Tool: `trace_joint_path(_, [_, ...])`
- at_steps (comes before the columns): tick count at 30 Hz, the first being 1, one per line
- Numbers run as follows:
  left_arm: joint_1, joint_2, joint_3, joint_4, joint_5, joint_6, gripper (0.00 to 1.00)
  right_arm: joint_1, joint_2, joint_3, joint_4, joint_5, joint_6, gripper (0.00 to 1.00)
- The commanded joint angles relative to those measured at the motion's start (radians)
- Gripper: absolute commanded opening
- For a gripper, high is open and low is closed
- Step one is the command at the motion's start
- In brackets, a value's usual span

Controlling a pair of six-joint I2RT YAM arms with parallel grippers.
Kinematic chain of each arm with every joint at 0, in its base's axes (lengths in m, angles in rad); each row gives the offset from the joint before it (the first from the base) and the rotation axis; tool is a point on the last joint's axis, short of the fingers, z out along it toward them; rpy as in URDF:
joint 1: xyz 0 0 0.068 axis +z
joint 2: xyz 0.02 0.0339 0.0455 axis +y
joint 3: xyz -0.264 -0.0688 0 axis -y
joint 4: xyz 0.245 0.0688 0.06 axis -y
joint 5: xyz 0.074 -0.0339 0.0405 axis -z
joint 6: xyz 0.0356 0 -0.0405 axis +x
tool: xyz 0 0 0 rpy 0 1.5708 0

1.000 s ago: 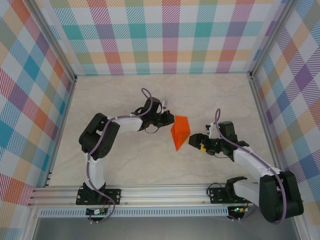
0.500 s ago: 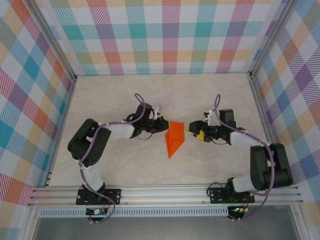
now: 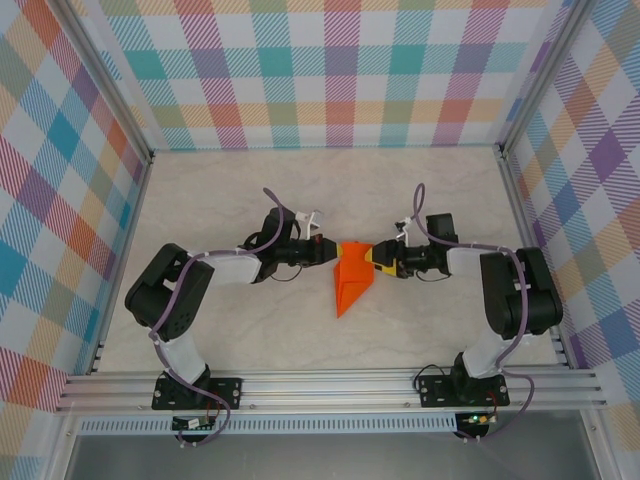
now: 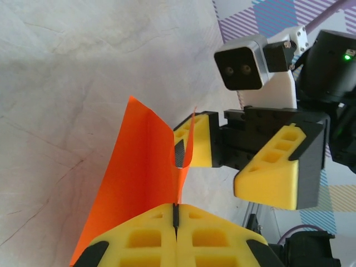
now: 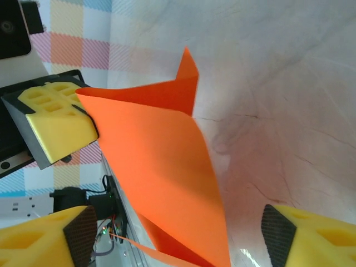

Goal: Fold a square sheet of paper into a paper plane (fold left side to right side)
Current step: Fold the wing for the fifth time at the center of the table.

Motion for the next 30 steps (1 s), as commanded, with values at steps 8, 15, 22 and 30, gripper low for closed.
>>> trace_joint_path(8, [0.011, 0.036, 0.005, 0.051, 0.027, -0.029, 0.0, 0.028, 0.082, 0.022, 0.064, -0.049, -0.038, 0.47])
trace_joint_path(15, [0.015, 0.086, 0.022, 0.019, 0.0, -0.032, 0.06, 0.032, 0.088, 0.008, 0.021, -0.009, -0.05, 0.16])
trace_joint_path(22, [0.028, -0.061, 0.021, -0.216, -0.123, 0.102, 0.45, 0.042, 0.067, 0.024, -0.082, 0.051, -0.081, 0.07])
trace_joint_path(30, [-0.165, -0.357, 0.04, -0.662, -0.474, 0.348, 0.52, 0.08, 0.07, 0.064, -0.154, 0.128, -0.046, 0.07])
